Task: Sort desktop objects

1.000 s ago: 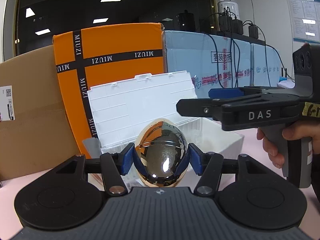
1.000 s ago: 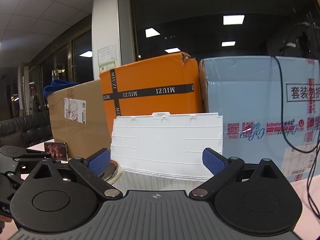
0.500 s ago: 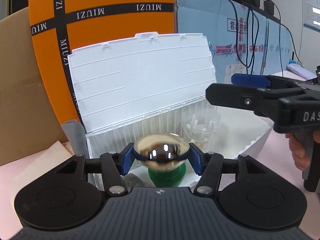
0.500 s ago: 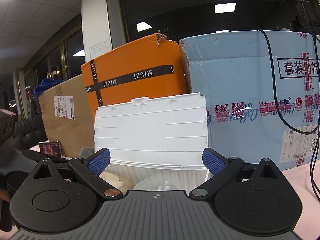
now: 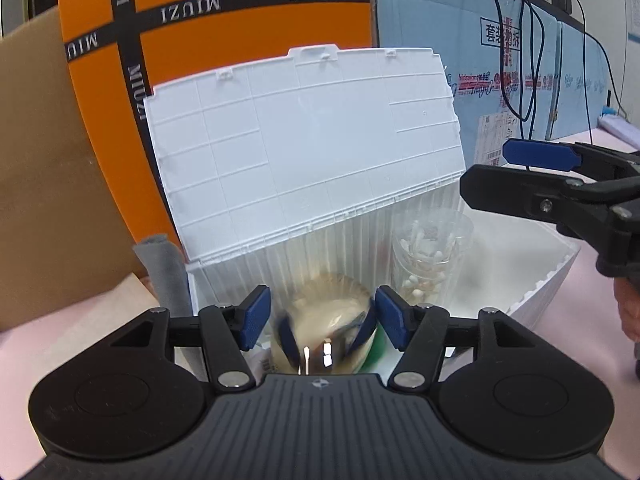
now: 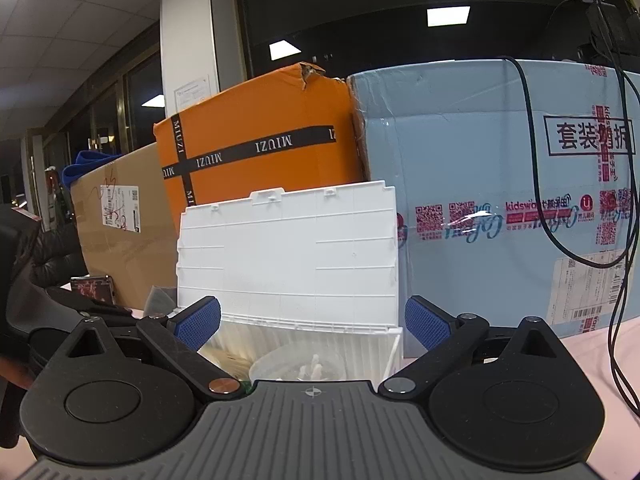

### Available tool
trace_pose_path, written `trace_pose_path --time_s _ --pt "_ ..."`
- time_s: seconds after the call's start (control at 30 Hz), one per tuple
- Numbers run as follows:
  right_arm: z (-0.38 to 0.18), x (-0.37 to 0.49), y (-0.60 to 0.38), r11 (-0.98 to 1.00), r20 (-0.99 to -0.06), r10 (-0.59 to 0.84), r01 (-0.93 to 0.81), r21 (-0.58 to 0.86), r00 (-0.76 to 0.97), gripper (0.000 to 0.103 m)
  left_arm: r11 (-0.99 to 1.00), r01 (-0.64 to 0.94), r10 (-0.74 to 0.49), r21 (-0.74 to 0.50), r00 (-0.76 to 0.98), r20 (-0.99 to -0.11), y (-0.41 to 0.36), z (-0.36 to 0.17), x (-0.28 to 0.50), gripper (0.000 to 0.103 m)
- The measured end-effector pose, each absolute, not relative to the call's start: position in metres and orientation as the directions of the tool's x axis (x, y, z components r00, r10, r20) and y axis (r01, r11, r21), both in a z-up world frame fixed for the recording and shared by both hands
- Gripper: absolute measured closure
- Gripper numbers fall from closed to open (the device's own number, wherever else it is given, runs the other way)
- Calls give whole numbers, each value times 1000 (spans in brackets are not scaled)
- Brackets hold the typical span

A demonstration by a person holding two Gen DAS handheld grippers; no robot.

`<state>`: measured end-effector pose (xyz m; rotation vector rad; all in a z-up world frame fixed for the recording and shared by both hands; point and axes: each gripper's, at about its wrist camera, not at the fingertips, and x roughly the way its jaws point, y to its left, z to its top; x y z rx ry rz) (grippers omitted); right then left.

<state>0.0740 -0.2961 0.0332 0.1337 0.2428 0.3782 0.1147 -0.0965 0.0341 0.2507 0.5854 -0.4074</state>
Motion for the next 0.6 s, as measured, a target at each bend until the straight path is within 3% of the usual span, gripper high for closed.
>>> trace_pose_path --time_s 0.1,0.23,0.5,0.6 --pt "32 74 -299 921 -210 379 -345 181 901 3 900 417 -287 125 785 -549 -96 34 108 45" --pt "31 73 -303 921 -212 378 -341 190 901 4 921 383 -298 72 811 -504 -89 32 99 27" --pt "29 78 -308 919 -219 381 -341 201 898 3 938 342 -333 -55 846 -417 -67 38 83 18" --pt "28 80 -309 914 -215 390 -348 207 895 0 943 322 -328 -79 865 -381 -59 38 82 0"
